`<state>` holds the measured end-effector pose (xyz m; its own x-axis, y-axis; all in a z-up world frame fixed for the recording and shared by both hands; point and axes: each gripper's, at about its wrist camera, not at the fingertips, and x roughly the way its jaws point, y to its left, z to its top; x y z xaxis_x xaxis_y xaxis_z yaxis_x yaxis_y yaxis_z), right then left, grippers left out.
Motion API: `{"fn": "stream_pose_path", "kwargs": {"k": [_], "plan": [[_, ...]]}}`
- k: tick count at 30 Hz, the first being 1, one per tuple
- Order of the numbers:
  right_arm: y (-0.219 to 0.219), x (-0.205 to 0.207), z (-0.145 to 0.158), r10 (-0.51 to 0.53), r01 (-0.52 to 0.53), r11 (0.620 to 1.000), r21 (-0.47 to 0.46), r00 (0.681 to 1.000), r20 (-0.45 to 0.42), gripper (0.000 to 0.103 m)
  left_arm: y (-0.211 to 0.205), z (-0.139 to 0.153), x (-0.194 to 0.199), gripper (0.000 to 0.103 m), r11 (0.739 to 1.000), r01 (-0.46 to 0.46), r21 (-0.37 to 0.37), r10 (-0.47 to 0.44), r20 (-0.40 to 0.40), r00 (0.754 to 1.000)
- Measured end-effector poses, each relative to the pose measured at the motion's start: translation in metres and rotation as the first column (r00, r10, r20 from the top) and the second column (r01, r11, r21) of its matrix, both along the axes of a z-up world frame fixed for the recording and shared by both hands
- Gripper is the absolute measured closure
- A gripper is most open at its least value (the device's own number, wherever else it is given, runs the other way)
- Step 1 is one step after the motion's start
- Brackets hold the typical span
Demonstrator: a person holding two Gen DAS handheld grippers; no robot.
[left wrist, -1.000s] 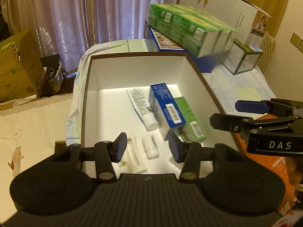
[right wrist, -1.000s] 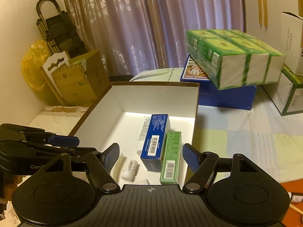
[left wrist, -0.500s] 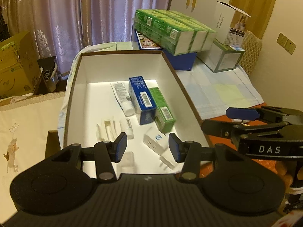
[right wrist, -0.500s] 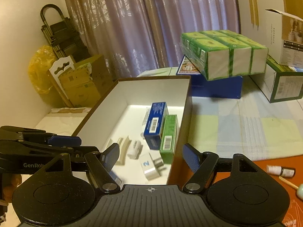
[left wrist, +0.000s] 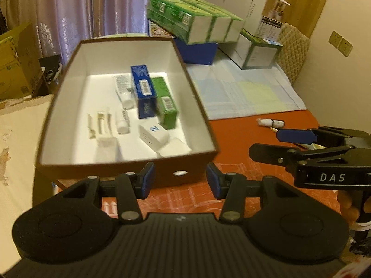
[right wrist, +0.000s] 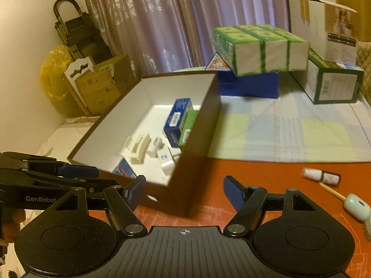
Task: Organize rigid objects
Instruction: 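Move both open tools away from the shoebox toward the fan and bottle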
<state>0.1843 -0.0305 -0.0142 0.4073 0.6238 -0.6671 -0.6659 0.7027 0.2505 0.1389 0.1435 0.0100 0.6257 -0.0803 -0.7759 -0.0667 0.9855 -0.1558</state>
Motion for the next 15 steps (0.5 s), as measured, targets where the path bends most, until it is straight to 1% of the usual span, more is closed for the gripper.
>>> {"fn": "stream_pose_path", "kwargs": {"k": [9, 15], "plan": [[-0.052, -0.005, -0.009, -0.01, 0.009, 1.0, -0.027, 1.0, -0.028, 0.032, -0.051, -0.011, 0.0, 0.059, 0.998, 0.053, -0.021, -0.053, -0.032, 0.998], [-0.084, -0.002, -0.012, -0.036, 0.035, 0.999, -0.035, 0.999, -0.041, 0.032, -0.085, -0.017, 0.009, 0.059, 0.995, 0.097, -0.023, -0.098, -0.042, 0.994]]}}
